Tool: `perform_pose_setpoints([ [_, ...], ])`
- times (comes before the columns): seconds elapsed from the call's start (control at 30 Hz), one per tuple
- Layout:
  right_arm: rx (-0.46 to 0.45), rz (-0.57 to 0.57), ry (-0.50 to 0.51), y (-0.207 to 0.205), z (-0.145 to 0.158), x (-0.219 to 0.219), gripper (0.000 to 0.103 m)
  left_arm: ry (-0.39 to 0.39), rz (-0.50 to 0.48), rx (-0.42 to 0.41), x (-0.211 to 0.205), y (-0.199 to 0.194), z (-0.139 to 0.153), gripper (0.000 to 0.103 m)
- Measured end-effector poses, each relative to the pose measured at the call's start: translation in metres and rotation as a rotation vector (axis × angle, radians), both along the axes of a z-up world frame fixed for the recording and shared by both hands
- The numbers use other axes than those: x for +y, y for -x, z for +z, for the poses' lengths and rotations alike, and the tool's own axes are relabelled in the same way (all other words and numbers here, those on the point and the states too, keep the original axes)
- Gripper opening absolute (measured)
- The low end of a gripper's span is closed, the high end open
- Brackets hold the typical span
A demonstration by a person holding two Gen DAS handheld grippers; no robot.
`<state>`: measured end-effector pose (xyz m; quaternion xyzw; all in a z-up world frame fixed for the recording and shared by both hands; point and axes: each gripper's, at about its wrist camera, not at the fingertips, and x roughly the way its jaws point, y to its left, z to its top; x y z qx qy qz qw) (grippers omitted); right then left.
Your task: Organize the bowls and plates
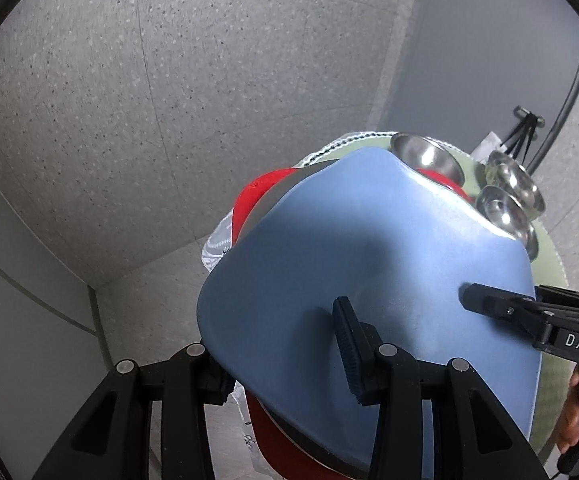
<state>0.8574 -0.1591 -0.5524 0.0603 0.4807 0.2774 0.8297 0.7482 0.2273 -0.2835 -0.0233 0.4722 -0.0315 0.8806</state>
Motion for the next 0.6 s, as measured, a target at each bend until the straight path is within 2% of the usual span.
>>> perform_pose_setpoints([
  [0.13,0.01,0.0,-0.005,0.001,-0.003,0.002,0.04,-0.048,0.002,-0.013,-0.016,0.005,-0.006,0.044],
  [0.2,0.007,0.001,0.009,0.001,-0.002,0.005,0.041,-0.072,0.0,-0.018,-0.024,0.004,-0.009,0.051],
  [0.27,0.007,0.006,0.013,0.002,-0.002,0.008,0.044,-0.107,-0.001,-0.022,-0.034,0.005,-0.012,0.056],
  [0.4,0.016,0.01,0.025,0.005,0.0,0.011,0.054,-0.116,0.002,-0.007,-0.044,0.005,-0.016,0.066],
  [0.47,0.019,0.012,0.039,0.007,0.001,0.012,0.056,-0.107,0.011,0.002,-0.047,0.005,-0.018,0.069],
  [0.6,0.023,0.008,0.043,0.012,0.002,0.011,0.058,-0.141,0.005,0.003,-0.056,0.005,-0.017,0.071],
])
